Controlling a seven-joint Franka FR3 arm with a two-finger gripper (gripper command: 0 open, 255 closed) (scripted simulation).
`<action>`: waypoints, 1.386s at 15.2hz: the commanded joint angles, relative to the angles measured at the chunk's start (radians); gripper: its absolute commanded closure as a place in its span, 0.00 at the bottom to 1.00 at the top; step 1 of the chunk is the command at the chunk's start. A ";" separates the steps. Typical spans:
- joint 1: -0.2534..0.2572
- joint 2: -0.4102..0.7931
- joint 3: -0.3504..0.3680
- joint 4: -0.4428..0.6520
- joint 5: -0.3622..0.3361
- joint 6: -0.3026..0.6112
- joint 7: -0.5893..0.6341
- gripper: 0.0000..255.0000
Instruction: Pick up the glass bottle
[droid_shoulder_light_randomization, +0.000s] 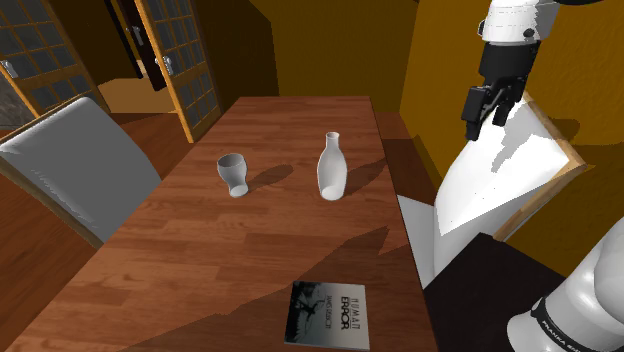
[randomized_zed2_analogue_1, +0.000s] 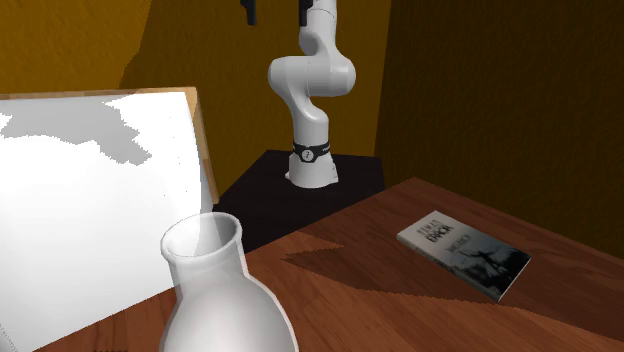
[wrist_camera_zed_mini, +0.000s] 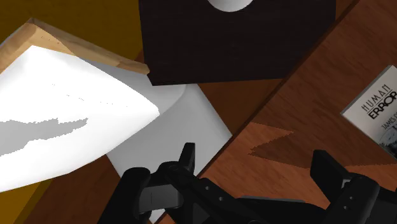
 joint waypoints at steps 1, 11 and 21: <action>0.000 0.000 0.000 0.000 0.000 0.000 0.000 0.00; 0.015 0.380 0.014 0.182 0.015 0.185 0.001 0.00; 0.028 0.775 0.030 0.498 0.020 0.250 0.001 0.00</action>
